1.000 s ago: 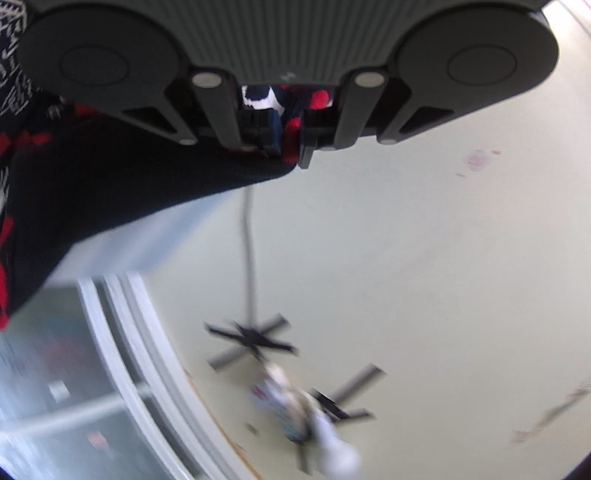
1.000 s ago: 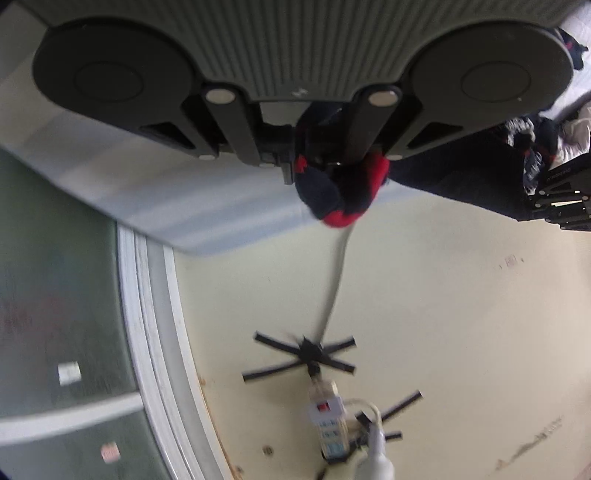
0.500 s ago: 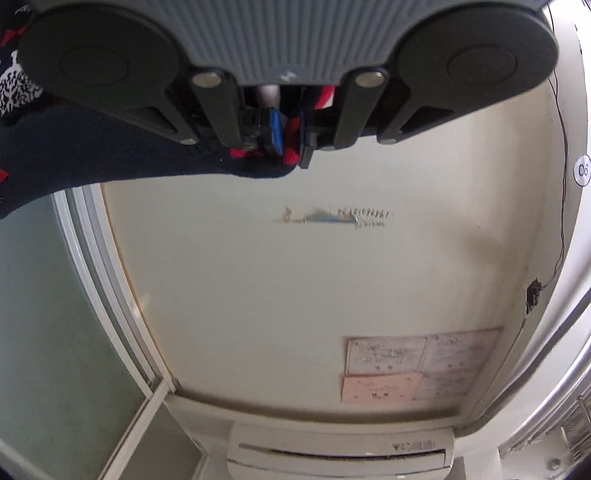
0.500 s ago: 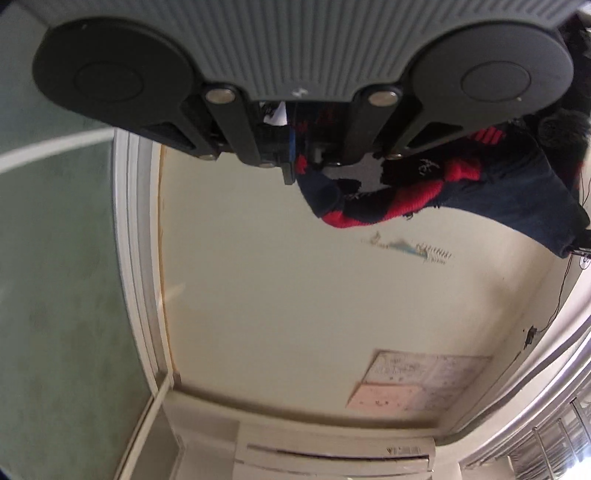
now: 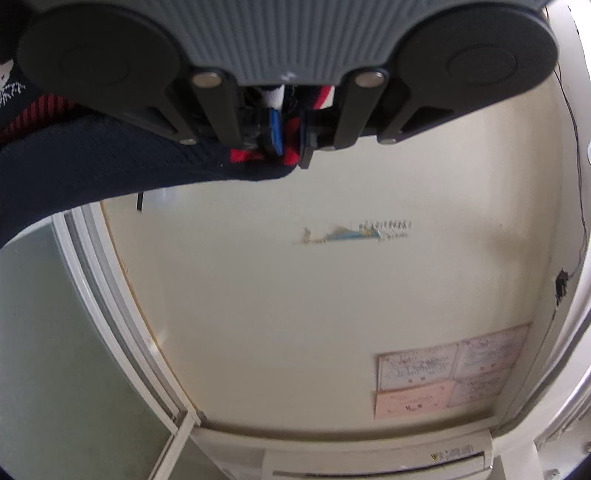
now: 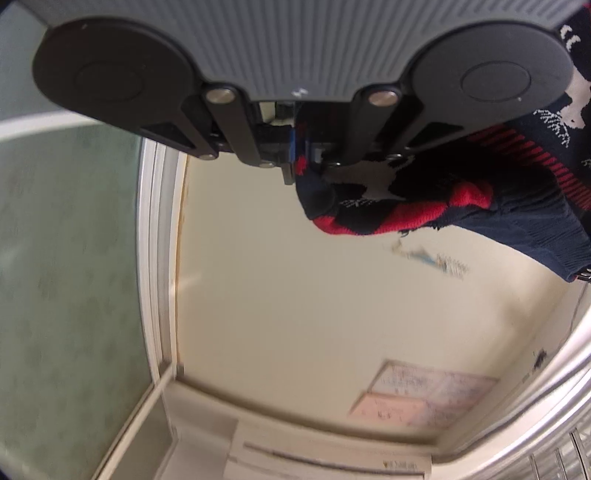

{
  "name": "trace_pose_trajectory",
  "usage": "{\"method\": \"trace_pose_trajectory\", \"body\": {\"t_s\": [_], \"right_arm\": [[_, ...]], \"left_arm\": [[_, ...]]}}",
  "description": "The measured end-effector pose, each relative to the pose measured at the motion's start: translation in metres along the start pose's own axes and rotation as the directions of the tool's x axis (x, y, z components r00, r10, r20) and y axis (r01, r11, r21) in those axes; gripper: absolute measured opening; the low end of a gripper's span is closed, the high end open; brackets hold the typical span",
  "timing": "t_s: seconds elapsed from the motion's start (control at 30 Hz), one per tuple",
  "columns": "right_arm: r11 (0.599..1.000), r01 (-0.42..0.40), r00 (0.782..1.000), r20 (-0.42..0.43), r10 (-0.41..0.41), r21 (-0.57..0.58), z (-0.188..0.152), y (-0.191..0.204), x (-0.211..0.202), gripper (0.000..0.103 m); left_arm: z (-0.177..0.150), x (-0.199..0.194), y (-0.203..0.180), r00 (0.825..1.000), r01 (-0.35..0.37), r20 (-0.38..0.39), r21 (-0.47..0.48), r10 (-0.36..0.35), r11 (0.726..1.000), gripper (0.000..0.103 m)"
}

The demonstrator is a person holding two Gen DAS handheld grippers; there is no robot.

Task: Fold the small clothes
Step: 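Lift the sweater with both grippers and shake it out in the air, then lay the sweater flat on the bed and open both grippers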

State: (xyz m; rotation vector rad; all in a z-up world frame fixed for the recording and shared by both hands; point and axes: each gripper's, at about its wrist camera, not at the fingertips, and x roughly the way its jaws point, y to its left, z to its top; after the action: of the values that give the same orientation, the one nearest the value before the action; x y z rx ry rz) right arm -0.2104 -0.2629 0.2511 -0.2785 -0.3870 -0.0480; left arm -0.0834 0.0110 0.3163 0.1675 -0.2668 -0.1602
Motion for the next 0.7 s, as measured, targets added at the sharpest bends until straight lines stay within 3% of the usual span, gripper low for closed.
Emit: {"method": "trace_pose_trajectory", "body": {"t_s": [0.1, 0.17, 0.2, 0.23, 0.27, 0.3, 0.33, 0.37, 0.4, 0.47, 0.53, 0.63, 0.7], "right_arm": [[1.000, -0.001, 0.993, -0.119, 0.000, -0.002, -0.038, -0.002, 0.035, 0.007], [1.000, 0.001, 0.977, -0.214, -0.001, 0.003, -0.075, 0.002, 0.070, 0.008], [1.000, 0.008, 0.963, -0.269, -0.005, 0.009, -0.098, 0.006, 0.094, 0.010], [1.000, 0.015, 0.943, -0.331, -0.013, 0.002, -0.124, 0.013, 0.120, 0.020], [1.000, 0.021, 0.907, -0.420, -0.028, -0.020, -0.158, 0.021, 0.149, 0.030], [0.999, 0.029, 0.861, -0.506, -0.043, -0.036, -0.188, 0.026, 0.171, 0.045], [0.999, 0.026, 0.791, -0.611, -0.041, -0.034, -0.224, 0.029, 0.190, 0.043], [1.000, 0.019, 0.721, -0.693, -0.014, -0.001, -0.251, 0.027, 0.198, 0.043], [0.997, 0.015, 0.658, -0.752, 0.044, 0.071, -0.276, 0.020, 0.196, 0.044], [0.982, -0.004, 0.620, -0.769, 0.153, 0.191, -0.306, 0.003, 0.168, 0.050], [0.979, 0.000, 0.589, -0.791, 0.167, 0.206, -0.323, -0.011, 0.138, 0.056], [0.961, 0.032, 0.528, -0.821, 0.218, 0.276, -0.346, -0.030, 0.091, 0.058], [0.928, 0.073, 0.521, -0.807, 0.277, 0.366, -0.355, -0.039, 0.065, 0.065]], "left_arm": [[-0.044, 0.055, -0.030, 0.993, -0.007, -0.116, 0.059, 0.014, 0.998, 0.010], [-0.086, 0.101, -0.057, 0.977, -0.040, -0.204, 0.099, 0.059, 0.994, 0.013], [-0.113, 0.128, -0.072, 0.960, -0.046, -0.268, 0.134, 0.080, 0.990, 0.019], [-0.142, 0.153, -0.089, 0.933, -0.040, -0.344, 0.194, 0.106, 0.980, 0.031], [-0.179, 0.177, -0.105, 0.891, -0.013, -0.435, 0.266, 0.132, 0.964, 0.036], [-0.215, 0.193, -0.115, 0.839, 0.028, -0.524, 0.312, 0.147, 0.950, 0.035], [-0.243, 0.198, -0.120, 0.794, 0.063, -0.590, 0.325, 0.150, 0.944, 0.034], [-0.270, 0.191, -0.121, 0.761, 0.095, -0.634, 0.313, 0.133, 0.945, 0.033], [-0.288, 0.178, -0.119, 0.760, 0.110, -0.636, 0.324, 0.130, 0.940, 0.030], [-0.315, 0.146, -0.112, 0.777, 0.137, -0.612, 0.394, 0.148, 0.909, 0.035], [-0.335, 0.116, -0.101, 0.776, 0.176, -0.612, 0.440, 0.151, 0.881, 0.057], [-0.358, 0.082, -0.081, 0.737, 0.223, -0.658, 0.455, 0.156, 0.862, 0.065], [-0.366, 0.068, -0.066, 0.700, 0.225, -0.697, 0.422, 0.155, 0.878, 0.071]]}}
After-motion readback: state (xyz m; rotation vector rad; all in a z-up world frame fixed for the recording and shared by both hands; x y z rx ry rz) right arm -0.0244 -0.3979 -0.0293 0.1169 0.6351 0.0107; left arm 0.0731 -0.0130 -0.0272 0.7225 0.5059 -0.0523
